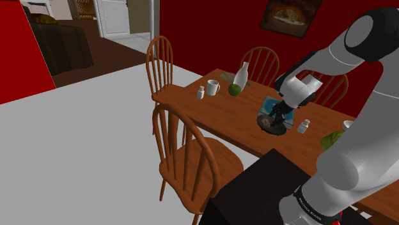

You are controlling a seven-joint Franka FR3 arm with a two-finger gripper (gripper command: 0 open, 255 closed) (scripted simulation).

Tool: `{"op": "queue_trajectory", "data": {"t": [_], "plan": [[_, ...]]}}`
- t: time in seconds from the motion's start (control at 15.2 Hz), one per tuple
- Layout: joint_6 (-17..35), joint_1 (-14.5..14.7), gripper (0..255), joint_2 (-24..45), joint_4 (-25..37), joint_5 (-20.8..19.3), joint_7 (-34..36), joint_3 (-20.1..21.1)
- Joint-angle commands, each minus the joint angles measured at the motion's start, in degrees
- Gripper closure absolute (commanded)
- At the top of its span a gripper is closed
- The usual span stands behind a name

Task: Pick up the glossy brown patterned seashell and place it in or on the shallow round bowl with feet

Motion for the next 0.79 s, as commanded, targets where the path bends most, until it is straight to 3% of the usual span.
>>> {"op": "queue_trajectory", "data": {"t": [0.0,0.07,0.33,0.73], "plan": [[0.0,0.0,0,0.0,0.0,0.0,0.0,0.0],[0.0,0.0,0,0.0,0.0,0.0,0.0,0.0],[-4.2,1.7,0,-8.5,-2.2,-11.9,8.4,-4.6],[-4.2,1.5,0,-8.6,-2.2,-11.9,8.4,-4.4]]}}
